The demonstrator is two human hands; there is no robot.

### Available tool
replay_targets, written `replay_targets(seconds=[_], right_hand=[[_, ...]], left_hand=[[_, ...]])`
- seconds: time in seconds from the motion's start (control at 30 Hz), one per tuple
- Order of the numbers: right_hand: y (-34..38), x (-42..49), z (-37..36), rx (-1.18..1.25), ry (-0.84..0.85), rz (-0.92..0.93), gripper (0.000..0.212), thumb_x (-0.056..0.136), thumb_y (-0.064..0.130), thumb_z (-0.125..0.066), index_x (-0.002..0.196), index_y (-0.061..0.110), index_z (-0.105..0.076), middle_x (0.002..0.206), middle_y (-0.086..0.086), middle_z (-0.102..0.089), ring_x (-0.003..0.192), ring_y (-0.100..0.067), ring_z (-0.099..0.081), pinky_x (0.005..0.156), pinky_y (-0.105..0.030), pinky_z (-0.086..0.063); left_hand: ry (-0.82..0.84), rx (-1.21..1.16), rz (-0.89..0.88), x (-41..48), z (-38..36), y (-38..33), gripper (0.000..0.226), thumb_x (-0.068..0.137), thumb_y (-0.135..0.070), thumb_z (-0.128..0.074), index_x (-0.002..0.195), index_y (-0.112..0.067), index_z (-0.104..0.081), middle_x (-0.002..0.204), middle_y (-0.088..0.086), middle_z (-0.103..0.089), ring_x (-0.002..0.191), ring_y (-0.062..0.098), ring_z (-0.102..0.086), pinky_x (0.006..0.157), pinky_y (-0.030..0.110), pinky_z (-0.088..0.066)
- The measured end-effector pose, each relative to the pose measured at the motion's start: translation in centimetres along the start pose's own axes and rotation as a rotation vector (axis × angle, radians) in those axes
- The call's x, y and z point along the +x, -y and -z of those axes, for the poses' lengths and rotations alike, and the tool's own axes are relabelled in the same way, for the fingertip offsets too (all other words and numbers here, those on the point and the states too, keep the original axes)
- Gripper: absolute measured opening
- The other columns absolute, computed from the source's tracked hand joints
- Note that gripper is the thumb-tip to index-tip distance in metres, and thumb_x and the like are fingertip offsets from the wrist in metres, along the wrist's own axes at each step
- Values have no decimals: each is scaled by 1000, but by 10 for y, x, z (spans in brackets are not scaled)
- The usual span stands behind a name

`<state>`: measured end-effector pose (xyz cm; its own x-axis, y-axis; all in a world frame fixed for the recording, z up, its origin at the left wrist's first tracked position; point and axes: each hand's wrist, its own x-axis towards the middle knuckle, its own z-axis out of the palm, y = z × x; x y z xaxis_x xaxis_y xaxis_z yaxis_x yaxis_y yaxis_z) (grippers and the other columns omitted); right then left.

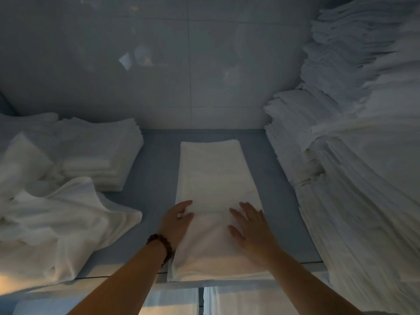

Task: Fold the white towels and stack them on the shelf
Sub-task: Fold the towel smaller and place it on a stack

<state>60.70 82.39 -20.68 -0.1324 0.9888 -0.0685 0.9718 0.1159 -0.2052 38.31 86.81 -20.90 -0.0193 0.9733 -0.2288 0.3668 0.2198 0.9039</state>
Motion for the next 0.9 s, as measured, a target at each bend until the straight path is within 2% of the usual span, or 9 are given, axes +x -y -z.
replay_targets(seconds=[0.17, 0.3, 0.4, 0.53, 0.6, 0.67, 0.7, 0.83, 0.9], right_hand=[[7, 38, -27, -52, -48, -4, 62, 94, 56, -22, 149, 36, 0, 159, 1, 10, 145, -21, 16, 116, -51, 10], [-3, 35, -43, -66, -32, -38, 67, 92, 60, -14, 145, 33, 17, 158, -2, 14, 145, -22, 18, 118, -45, 10], [-4, 24, -48, -72, -40, -20, 66, 90, 62, -8, 142, 35, 23, 158, -1, 15, 144, -22, 20, 118, -42, 11], [0, 15, -49, -64, -44, -24, 66, 89, 63, -9, 147, 38, 9, 159, 1, 10, 145, -21, 16, 118, -42, 10], [2, 22, -43, -62, -66, -57, 64, 90, 62, -16, 148, 37, -6, 160, -2, -6, 147, -23, 0, 119, -44, 3], [6, 36, -37, -48, -126, -77, 62, 90, 60, -22, 147, 34, -22, 154, -5, -25, 143, -26, -17, 118, -46, -7], [7, 45, -35, -50, -138, -75, 61, 91, 60, -22, 146, 33, -24, 153, -5, -26, 142, -25, -19, 118, -47, -8], [9, 82, -36, -79, -98, -57, 62, 91, 60, -18, 148, 37, -10, 160, -2, -5, 147, -23, 2, 117, -53, 4], [8, 94, -39, -96, -75, -50, 64, 90, 62, -14, 148, 39, -1, 160, -1, 4, 146, -24, 10, 115, -55, 8]], left_hand=[[-195, 59, 68, 31, -18, 1, 33, 87, -2, -57, 120, -5, -61, 125, 14, -58, 113, 25, -55, 94, 22, -39], [-364, 185, -128, 32, -7, 2, 31, 83, 7, -53, 107, -5, -69, 113, 10, -63, 100, 23, -59, 88, 17, -39], [-417, 183, -187, 22, -3, 13, 31, 83, 8, -54, 102, -9, -71, 107, 2, -61, 91, 14, -58, 86, 15, -40], [-253, 156, -154, 21, -1, 34, 29, 83, 5, -57, 99, -16, -69, 105, 7, -60, 87, 15, -56, 88, 24, -45], [-142, 61, -117, 34, 8, 26, 29, 86, -1, -58, 99, -26, -65, 104, 13, -62, 89, 25, -60, 89, 39, -50], [-104, -1, -81, 52, 15, 13, 27, 88, -10, -60, 99, -35, -64, 108, 13, -62, 96, 28, -60, 90, 42, -49], [-107, -9, -65, 60, 16, 8, 25, 88, -13, -61, 99, -36, -64, 111, 10, -62, 99, 26, -60, 92, 40, -49], [-31, -20, -9, 94, 8, -8, 28, 83, -13, -69, 111, -16, -66, 116, 10, -61, 100, 19, -58, 93, 29, -46], [-84, 70, -28, 108, 7, -16, 35, 82, -8, -68, 116, -11, -64, 117, 9, -61, 105, 22, -57, 96, 26, -43]])
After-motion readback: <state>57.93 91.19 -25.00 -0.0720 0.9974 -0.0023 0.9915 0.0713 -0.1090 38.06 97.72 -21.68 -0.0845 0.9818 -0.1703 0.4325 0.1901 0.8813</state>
